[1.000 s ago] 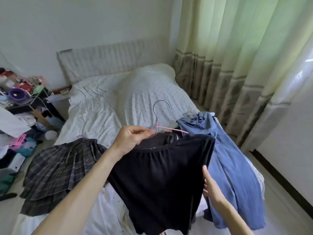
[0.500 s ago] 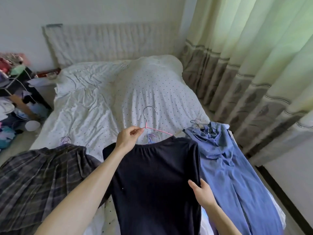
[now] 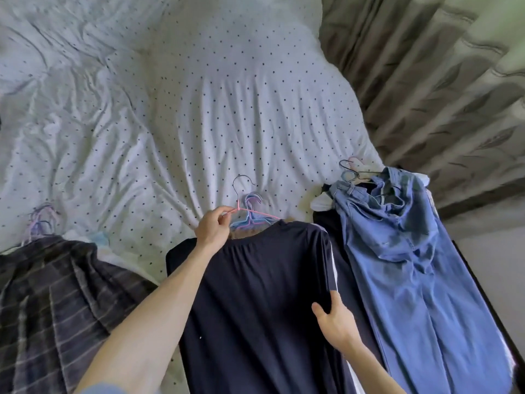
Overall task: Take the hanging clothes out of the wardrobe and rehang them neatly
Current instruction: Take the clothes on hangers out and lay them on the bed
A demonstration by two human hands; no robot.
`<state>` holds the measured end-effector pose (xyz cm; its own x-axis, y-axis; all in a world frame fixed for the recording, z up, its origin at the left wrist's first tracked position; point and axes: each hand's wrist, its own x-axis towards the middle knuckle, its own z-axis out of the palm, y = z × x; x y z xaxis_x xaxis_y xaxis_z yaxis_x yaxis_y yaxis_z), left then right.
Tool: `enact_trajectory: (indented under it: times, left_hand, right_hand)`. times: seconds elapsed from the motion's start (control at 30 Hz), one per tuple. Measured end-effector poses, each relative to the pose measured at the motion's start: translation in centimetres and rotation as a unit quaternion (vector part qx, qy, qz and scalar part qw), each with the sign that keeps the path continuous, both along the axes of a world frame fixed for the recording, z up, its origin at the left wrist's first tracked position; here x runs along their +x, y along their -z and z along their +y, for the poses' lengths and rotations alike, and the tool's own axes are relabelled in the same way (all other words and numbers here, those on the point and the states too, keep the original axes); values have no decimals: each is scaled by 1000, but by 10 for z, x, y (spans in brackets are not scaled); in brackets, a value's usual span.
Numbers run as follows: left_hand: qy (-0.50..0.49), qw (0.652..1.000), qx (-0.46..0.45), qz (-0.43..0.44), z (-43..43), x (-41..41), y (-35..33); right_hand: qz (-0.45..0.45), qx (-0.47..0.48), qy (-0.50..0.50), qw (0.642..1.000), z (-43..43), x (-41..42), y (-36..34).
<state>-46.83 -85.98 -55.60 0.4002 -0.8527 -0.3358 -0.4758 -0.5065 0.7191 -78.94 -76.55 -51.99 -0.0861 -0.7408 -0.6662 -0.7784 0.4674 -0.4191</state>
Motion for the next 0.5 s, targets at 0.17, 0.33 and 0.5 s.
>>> enact_trajectory:
  times: [0.17,0.33,0.5]
  left_hand:
    - [55,988,-20,-141,-39,1,73]
    - [-18,988,85,-125,-49,-14,147]
    - [8,978,22,-208,-33,-18,171]
  right_hand:
    - [115,-34,-123,985,-1,13,54]
    - [151,-48,-172,972,-4,11,100]
    - [157,-10,-182,971,-13,13,114]
